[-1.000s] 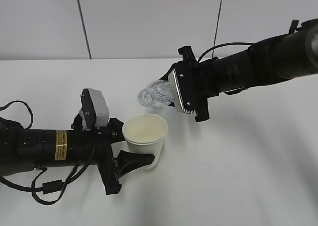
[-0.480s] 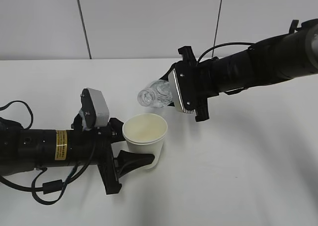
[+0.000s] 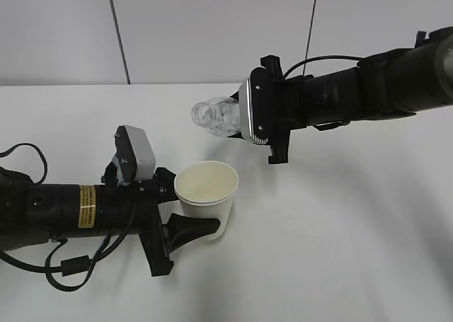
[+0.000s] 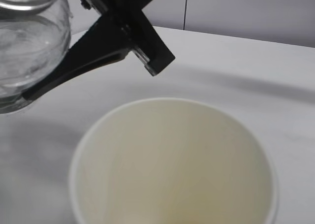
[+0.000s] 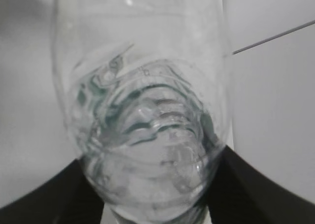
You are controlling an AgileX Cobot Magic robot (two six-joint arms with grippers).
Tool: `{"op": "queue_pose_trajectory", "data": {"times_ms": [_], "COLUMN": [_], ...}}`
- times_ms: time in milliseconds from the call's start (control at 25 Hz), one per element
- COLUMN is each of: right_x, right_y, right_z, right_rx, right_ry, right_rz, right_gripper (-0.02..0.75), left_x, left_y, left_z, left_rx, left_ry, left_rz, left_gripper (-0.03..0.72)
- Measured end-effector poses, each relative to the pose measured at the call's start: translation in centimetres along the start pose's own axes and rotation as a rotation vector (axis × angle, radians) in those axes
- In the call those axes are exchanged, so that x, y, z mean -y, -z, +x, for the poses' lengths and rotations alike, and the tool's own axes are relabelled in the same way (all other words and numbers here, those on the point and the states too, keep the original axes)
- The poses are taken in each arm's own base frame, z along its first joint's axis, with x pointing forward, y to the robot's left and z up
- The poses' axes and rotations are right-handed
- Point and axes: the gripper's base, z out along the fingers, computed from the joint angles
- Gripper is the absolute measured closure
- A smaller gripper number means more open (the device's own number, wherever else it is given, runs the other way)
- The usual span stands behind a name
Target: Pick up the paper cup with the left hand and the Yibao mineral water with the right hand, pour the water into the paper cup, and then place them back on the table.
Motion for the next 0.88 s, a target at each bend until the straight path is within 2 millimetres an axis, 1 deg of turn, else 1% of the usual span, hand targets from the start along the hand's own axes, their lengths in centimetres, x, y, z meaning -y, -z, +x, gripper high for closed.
{"op": "queue_pose_trajectory", "data": {"times_ms": [880], "right_x": [0.07], "right_y": [0.00], "right_z": [0.02], "right_rx": [-0.002], "right_ry": [-0.011], "right_rz": [0.007], "right_gripper": [0.302], "left_x": [-0.01], "left_y": [0.00], "left_z": [0.00], "left_rx": [0.000], "left_ry": [0.001], "left_rz": [-0.001], "left_gripper": [0.286]}}
